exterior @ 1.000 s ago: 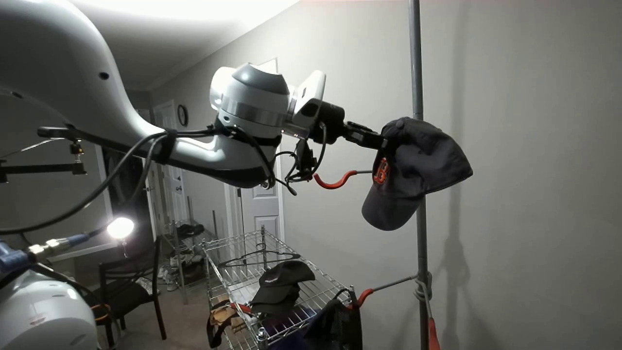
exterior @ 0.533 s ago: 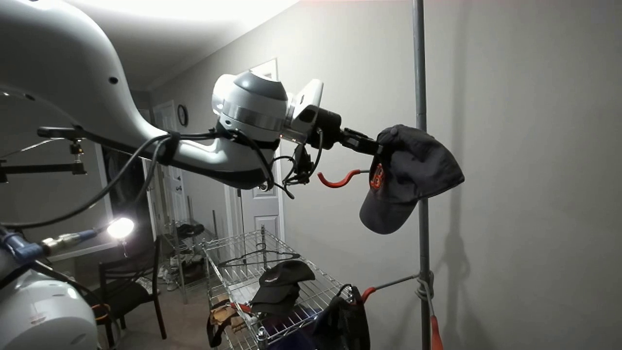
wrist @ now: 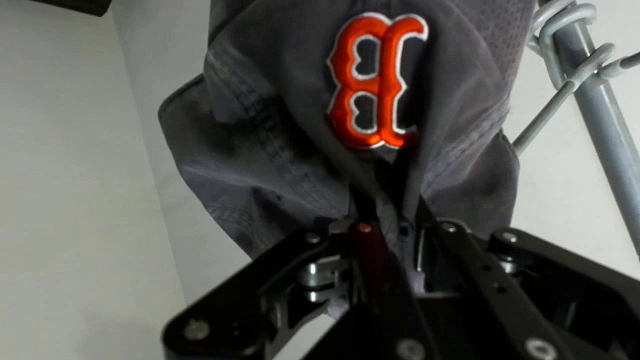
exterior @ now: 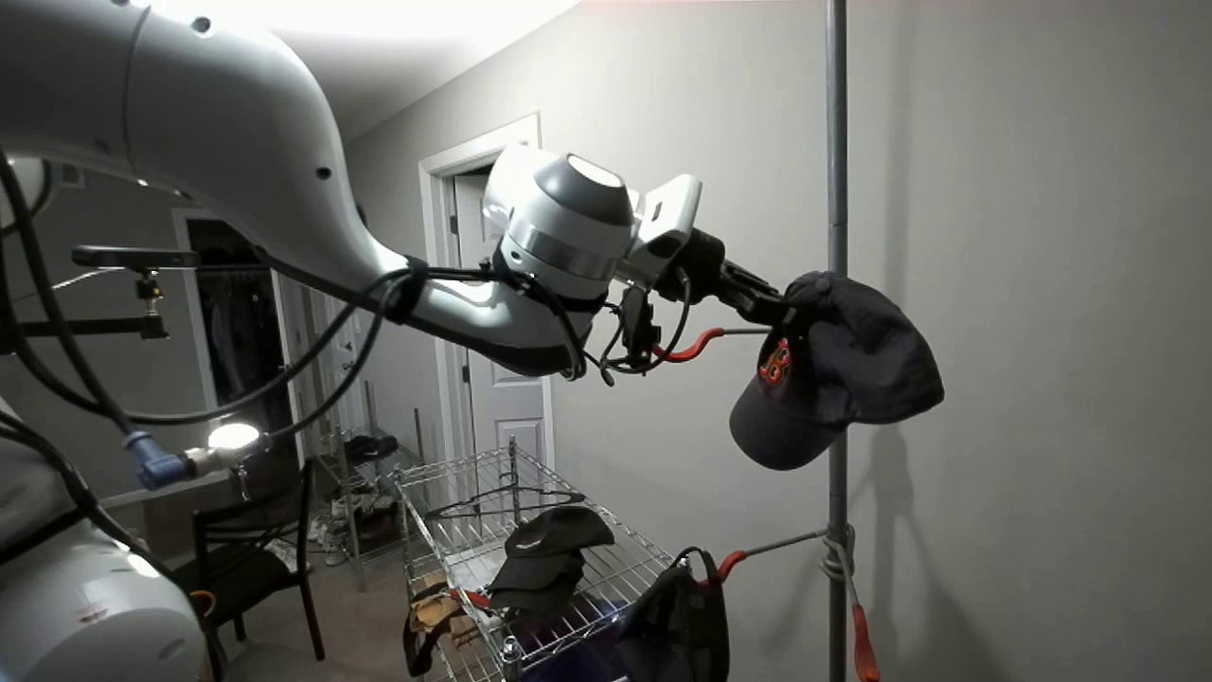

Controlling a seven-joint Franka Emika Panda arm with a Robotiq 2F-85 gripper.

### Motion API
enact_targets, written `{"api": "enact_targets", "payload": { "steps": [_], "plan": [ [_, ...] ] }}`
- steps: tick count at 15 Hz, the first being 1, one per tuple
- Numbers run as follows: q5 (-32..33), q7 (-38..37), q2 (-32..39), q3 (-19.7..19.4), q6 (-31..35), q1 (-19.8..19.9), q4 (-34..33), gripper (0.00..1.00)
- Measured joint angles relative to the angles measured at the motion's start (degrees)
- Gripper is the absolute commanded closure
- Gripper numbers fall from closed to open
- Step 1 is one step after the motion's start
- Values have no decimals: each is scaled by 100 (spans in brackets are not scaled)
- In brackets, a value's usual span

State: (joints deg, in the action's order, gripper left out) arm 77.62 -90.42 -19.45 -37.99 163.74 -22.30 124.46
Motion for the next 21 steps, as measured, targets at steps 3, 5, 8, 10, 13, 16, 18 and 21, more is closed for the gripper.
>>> {"api": "enact_targets", "payload": {
  "steps": [3, 5, 8, 10, 13, 16, 18, 21],
  "plan": [
    [-650, 194, 469, -426, 413, -267, -125, 92],
    [-1301, 522, 743, -479, 679, -234, -151, 92],
    [-2422, 1275, 1105, -60, 993, 292, -143, 92],
    [-3082, 1777, 1289, 305, 1112, 686, -140, 92],
    [-3449, 1987, 1401, 184, 1131, 515, -150, 92],
    [-3752, 2239, 1442, 86, 1132, 385, -154, 56],
    [-3888, 2364, 1461, 31, 1124, 331, -164, 51],
    [-3990, 2741, 1557, -75, 826, 322, -56, 31]
  ]
}}
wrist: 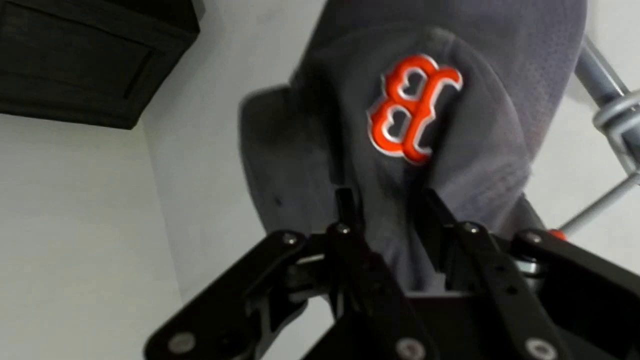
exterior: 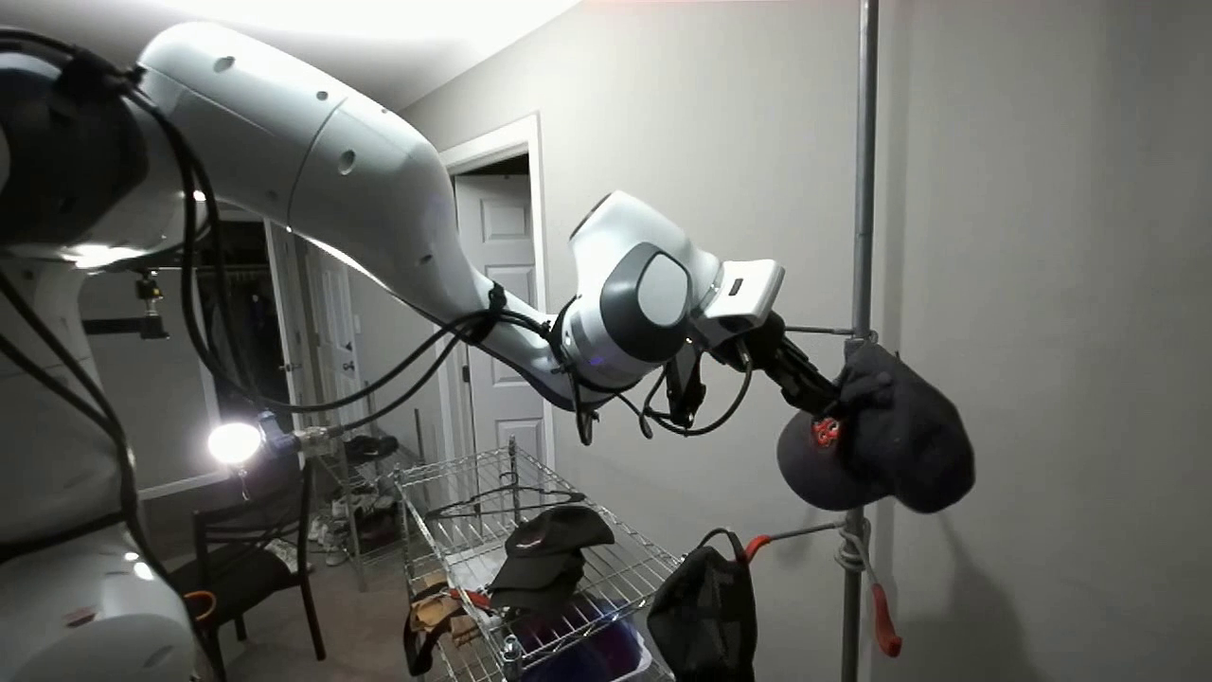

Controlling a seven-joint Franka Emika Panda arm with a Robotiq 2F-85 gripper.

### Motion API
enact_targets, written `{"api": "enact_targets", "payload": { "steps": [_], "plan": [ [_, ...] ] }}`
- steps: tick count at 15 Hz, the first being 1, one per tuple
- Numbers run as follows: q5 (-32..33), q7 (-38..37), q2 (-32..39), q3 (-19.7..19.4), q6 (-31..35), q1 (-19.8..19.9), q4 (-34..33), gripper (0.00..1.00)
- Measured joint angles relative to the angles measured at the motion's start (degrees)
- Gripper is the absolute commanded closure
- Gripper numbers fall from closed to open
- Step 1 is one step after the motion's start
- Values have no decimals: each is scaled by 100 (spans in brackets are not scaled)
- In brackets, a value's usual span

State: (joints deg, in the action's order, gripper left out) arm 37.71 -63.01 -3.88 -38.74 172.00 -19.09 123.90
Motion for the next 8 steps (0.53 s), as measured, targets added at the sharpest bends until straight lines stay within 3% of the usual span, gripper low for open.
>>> {"api": "enact_targets", "payload": {
  "steps": [4, 8],
  "plan": [
    [-316, 516, 202, -150, -209, 2, 95, 5],
    [-667, 929, 323, -198, -345, 5, 96, 0]
  ]
}}
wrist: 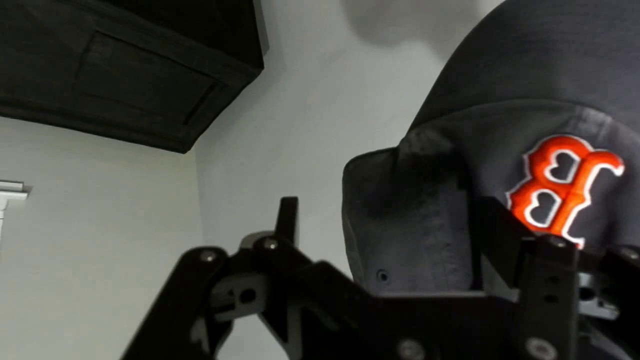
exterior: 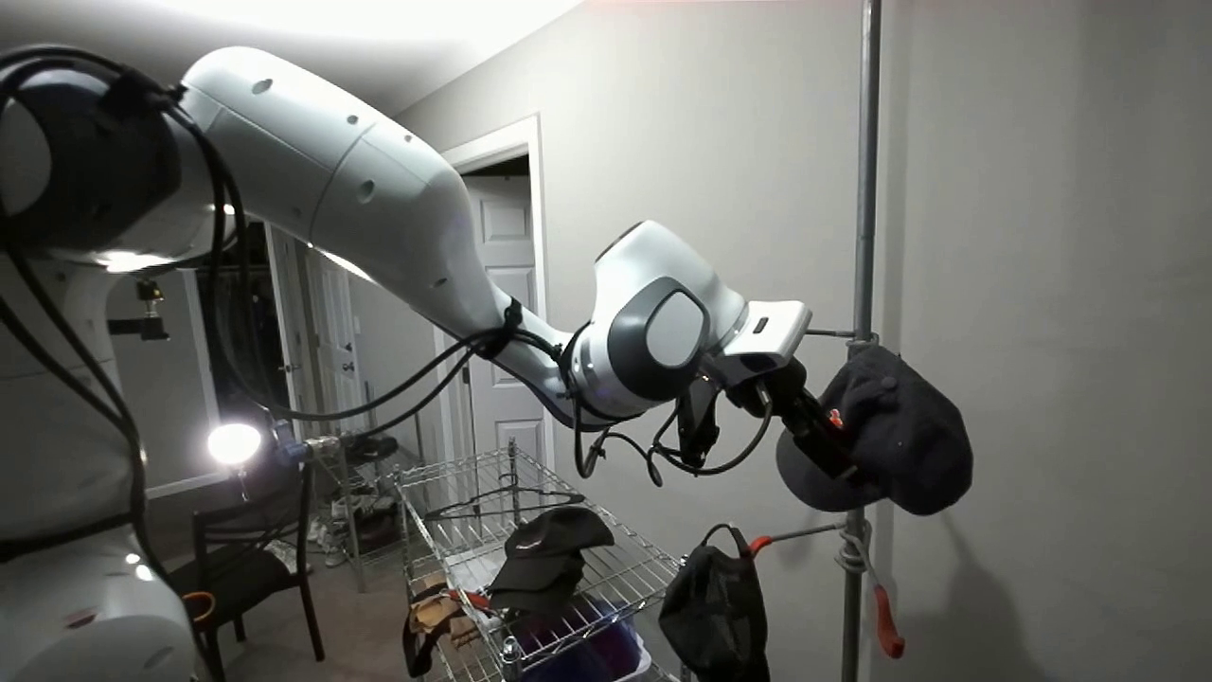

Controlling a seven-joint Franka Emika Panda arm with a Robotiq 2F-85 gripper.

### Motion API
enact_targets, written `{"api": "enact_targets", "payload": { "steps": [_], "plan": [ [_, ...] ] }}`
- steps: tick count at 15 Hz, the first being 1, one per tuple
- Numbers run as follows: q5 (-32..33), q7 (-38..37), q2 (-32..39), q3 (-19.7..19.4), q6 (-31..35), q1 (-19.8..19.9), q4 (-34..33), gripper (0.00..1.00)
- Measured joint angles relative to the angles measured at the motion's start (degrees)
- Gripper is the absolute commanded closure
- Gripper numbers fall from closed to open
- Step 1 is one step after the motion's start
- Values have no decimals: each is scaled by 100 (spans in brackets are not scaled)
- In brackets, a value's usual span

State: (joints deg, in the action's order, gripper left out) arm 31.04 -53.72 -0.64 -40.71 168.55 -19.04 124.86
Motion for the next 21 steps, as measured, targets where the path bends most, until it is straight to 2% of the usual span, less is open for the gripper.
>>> {"api": "enact_targets", "payload": {
  "steps": [6, 14, 17, 18, 19, 21],
  "plan": [
    [-199, 581, 23, -18, 179, -3, 17, 0],
    [-429, 1407, 71, 97, 1518, -166, 369, 0],
    [-488, 1442, 154, 168, 2182, -252, 503, 0],
    [-785, 1630, 222, 410, 2419, -59, 520, 0],
    [-1237, 1992, 304, 823, 2633, 286, 523, 0],
    [-1360, 2028, 528, 924, 3042, 422, 437, 0]
  ]
}}
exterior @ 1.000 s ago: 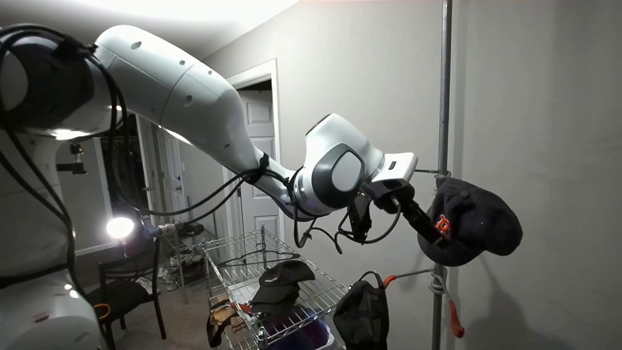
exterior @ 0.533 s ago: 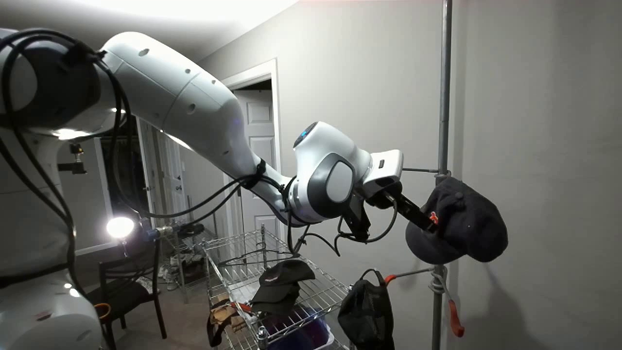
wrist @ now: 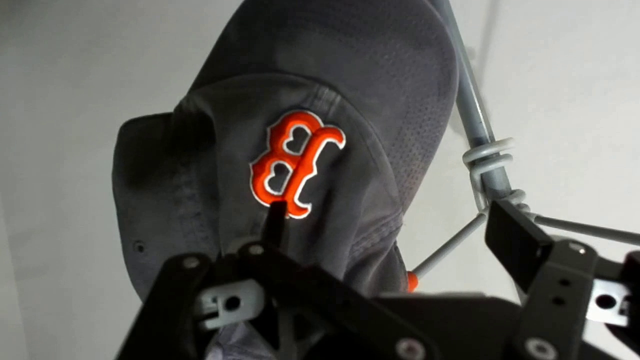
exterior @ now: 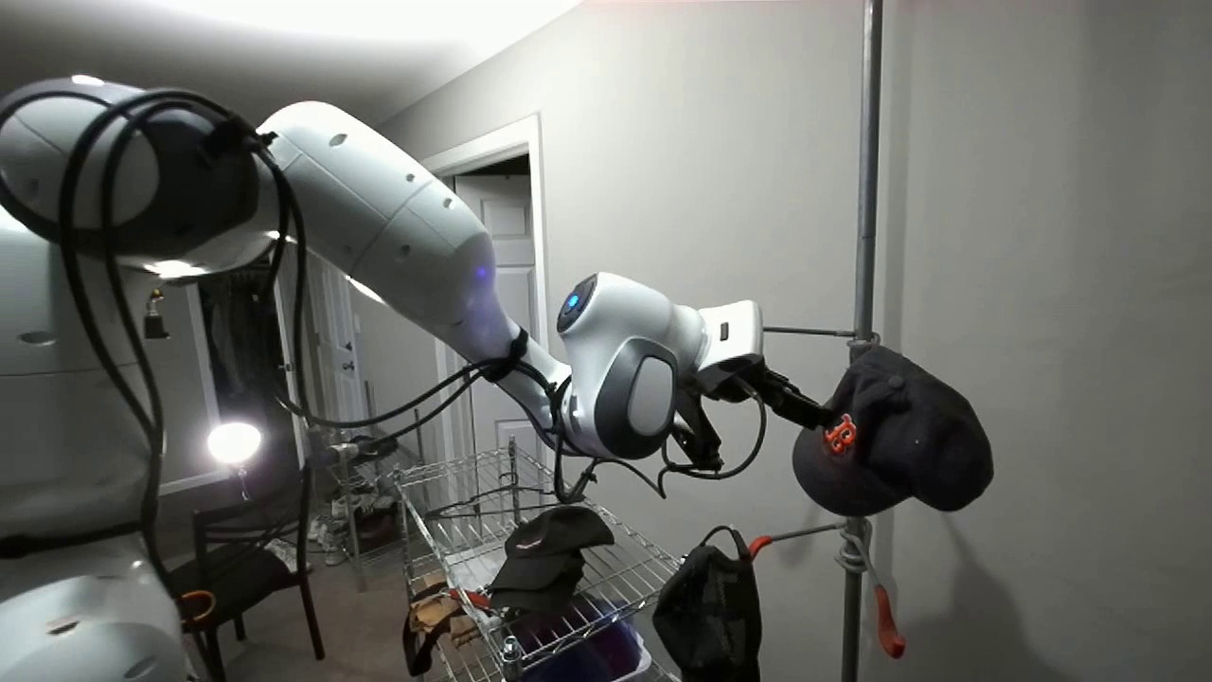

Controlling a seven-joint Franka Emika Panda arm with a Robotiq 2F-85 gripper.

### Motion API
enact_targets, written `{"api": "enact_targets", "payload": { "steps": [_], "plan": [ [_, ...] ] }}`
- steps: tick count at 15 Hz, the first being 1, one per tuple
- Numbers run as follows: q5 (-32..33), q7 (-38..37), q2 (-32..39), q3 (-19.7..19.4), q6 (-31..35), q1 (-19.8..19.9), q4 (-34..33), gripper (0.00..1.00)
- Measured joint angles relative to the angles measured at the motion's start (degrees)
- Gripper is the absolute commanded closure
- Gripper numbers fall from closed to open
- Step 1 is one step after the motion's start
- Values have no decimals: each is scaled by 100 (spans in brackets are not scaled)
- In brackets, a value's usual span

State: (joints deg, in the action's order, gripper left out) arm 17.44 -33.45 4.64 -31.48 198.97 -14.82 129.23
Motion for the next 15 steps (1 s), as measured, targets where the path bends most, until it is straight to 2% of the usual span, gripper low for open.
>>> {"api": "enact_targets", "payload": {
  "steps": [2, 3, 4, 5, 6, 7, 11, 15],
  "plan": [
    [-233, -61, 177, -8, -38, 3, -291, 0],
    [-593, 25, 236, 191, -68, 167, -457, 0],
    [-1061, 237, 293, 575, -82, 478, -631, 0],
    [-1438, 395, 343, 895, -84, 729, -796, 25],
    [-1752, 531, 393, 1156, -86, 937, -959, 26],
    [-1881, 567, 455, 1208, -95, 983, -1107, 33],
    [-2017, 565, 726, 1073, -99, 899, -1429, 61],
    [-2022, 555, 884, 1055, -99, 854, -1465, 85]
  ]
}}
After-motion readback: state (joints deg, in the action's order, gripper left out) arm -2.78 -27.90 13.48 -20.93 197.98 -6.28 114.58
